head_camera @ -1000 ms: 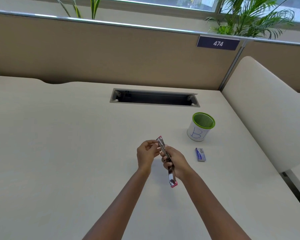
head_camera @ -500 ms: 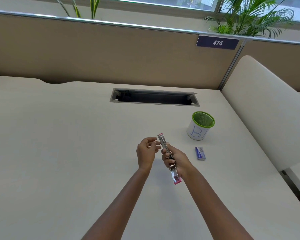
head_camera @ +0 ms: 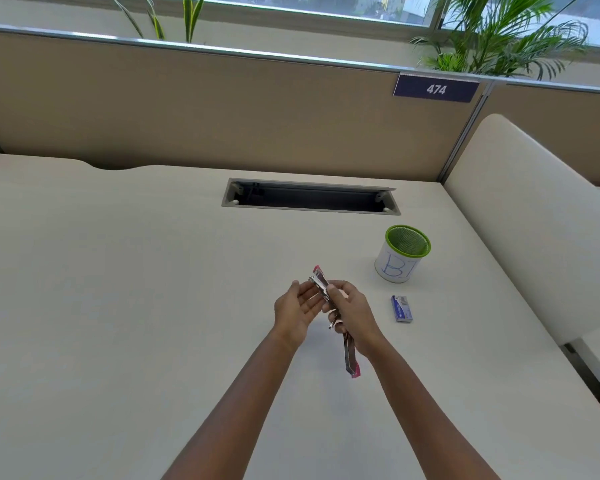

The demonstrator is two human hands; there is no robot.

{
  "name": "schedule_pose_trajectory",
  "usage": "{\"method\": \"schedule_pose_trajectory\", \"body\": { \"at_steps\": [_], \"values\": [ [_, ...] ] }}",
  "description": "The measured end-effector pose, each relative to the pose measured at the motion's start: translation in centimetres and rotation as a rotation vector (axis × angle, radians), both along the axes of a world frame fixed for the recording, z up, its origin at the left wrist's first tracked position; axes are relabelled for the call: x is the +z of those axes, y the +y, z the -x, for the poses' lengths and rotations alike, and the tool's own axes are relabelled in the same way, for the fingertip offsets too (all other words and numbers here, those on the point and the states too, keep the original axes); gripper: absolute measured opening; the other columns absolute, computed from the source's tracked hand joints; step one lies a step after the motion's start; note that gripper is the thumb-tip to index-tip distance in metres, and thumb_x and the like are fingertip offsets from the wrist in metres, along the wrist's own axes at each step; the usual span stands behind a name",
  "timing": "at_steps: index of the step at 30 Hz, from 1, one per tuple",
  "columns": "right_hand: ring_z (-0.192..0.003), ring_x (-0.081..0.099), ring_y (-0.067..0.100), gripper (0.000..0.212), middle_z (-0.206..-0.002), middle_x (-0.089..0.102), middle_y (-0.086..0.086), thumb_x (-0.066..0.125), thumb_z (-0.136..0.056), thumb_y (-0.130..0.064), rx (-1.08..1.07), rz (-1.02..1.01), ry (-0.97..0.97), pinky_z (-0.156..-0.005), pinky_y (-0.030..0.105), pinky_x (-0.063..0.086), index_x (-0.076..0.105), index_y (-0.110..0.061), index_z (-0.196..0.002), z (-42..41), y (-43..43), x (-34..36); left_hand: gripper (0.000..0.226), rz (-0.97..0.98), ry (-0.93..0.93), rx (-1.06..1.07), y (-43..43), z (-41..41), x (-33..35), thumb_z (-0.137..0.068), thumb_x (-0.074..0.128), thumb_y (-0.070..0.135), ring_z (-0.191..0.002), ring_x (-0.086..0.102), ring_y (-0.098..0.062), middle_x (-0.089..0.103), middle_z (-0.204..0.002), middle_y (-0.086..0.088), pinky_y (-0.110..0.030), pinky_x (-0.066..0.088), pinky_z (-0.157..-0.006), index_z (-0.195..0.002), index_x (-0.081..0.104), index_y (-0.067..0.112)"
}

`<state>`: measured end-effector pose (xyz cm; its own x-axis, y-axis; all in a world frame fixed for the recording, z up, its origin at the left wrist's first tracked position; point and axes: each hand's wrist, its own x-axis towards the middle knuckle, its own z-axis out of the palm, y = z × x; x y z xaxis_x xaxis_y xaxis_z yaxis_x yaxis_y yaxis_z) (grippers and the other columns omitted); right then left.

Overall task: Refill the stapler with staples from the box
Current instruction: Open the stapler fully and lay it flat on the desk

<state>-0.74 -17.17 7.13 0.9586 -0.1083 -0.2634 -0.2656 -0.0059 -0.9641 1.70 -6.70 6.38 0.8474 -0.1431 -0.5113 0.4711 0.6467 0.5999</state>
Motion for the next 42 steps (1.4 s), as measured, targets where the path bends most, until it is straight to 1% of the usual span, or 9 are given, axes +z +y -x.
{"method": "schedule_pose_trajectory", "body": {
  "at_steps": [3, 6, 8, 10, 15, 28, 35, 40, 42],
  "values": [
    [-0.040, 0.049, 0.003, 0.019, -0.061, 0.056, -0.001, 0.046, -0.096, -0.022, 0.025, 0.365, -0.146, -0.039, 0.015, 0.040, 0.057, -0.014, -0.110, 0.3, 0.2, 0.2, 0.038, 0.082, 0.074, 0.008, 0.1, -0.1, 0.2, -0.101, 0.033, 0.019, -0.075, 0.062, -0.021, 0.062, -0.083, -0.012, -0.031, 0.051, -0.072, -0.080, 0.059, 0.003],
    [-0.059, 0.057, 0.015, 0.021, -0.067, 0.057, -0.005, 0.044, -0.097, -0.027, 0.059, 0.712, -0.312, -0.058, 0.030, 0.049, 0.055, -0.019, -0.112, 0.7, 0.4, 0.3, 0.035, 0.120, 0.103, -0.003, 0.2, -0.1, 0.3, -0.101, 0.036, 0.016, -0.071, 0.065, -0.020, 0.065, -0.078, -0.012, -0.034, 0.048, -0.082, -0.079, 0.059, 0.003],
    [-0.068, 0.062, 0.019, 0.023, -0.071, 0.058, -0.004, 0.043, -0.097, -0.027, 0.067, 0.813, -0.347, -0.064, 0.034, 0.051, 0.054, -0.018, -0.115, 0.7, 0.4, 0.2, 0.031, 0.132, 0.098, -0.011, 0.2, 0.0, 0.3, -0.099, 0.039, 0.013, -0.059, 0.070, -0.017, 0.070, -0.066, -0.009, -0.032, 0.052, -0.074, -0.078, 0.060, 0.003],
    [-0.061, 0.058, 0.017, 0.022, -0.069, 0.059, 0.000, 0.044, -0.097, -0.026, 0.067, 0.758, -0.318, -0.060, 0.036, 0.052, 0.054, -0.018, -0.113, 0.6, 0.3, 0.1, 0.028, 0.144, 0.077, -0.024, 0.3, 0.0, 0.1, -0.098, 0.043, 0.013, -0.053, 0.071, -0.013, 0.072, -0.057, -0.005, -0.028, 0.055, -0.066, -0.079, 0.061, 0.003],
    [-0.038, 0.050, 0.002, 0.017, -0.063, 0.058, 0.003, 0.046, -0.096, -0.021, 0.005, 0.432, -0.189, -0.037, 0.009, 0.039, 0.057, -0.016, -0.108, 0.0, 0.0, -0.1, 0.023, 0.189, -0.012, -0.026, 0.1, 0.0, -0.2, -0.096, 0.047, 0.013, -0.057, 0.072, -0.012, 0.075, -0.061, -0.003, -0.022, 0.061, -0.057, -0.083, 0.062, 0.003],
    [-0.035, 0.048, -0.003, 0.015, -0.062, 0.059, 0.000, 0.047, -0.096, -0.024, -0.027, 0.263, -0.085, -0.035, 0.011, 0.035, 0.057, -0.019, -0.105, -0.5, -0.1, -0.1, 0.016, 0.043, -0.153, -0.004, -0.2, -0.2, -0.9, -0.094, 0.047, 0.000, -0.061, 0.071, -0.010, 0.075, -0.068, -0.001, -0.019, 0.060, -0.062, -0.097, 0.063, 0.000],
    [-0.042, 0.048, 0.005, 0.016, -0.063, 0.060, 0.001, 0.047, -0.095, -0.025, -0.041, 0.185, -0.025, -0.037, 0.015, 0.034, 0.056, -0.016, -0.105, -0.4, 0.4, 0.1, 0.016, -0.491, -0.242, 0.199, -1.4, 0.3, -0.8, -0.090, 0.055, 0.001, -0.070, 0.067, -0.018, 0.067, -0.088, -0.013, -0.009, 0.055, -0.058, -0.105, 0.057, -0.005],
    [-0.046, 0.047, 0.009, 0.014, -0.065, 0.060, 0.004, 0.047, -0.096, -0.025, -0.059, 0.114, -0.002, -0.037, 0.015, 0.033, 0.055, -0.016, -0.103, -0.4, 0.6, 0.1, 0.002, -0.805, -0.357, 0.200, -1.5, 0.5, -0.8, -0.087, 0.060, 0.005, -0.069, 0.065, -0.020, 0.068, -0.078, -0.011, -0.030, 0.056, -0.070, -0.088, 0.058, 0.004],
    [-0.046, 0.046, 0.010, 0.014, -0.065, 0.059, 0.005, 0.046, -0.096, -0.024, -0.062, 0.100, 0.005, -0.037, 0.015, 0.033, 0.054, -0.015, -0.104, -0.3, 0.6, 0.0, 0.005, -0.884, -0.394, 0.185, -1.4, 0.6, -0.9, -0.087, 0.060, 0.006, -0.068, 0.063, -0.019, 0.070, -0.079, -0.012, -0.025, 0.053, -0.066, -0.089, 0.062, 0.001]
  ]
}}
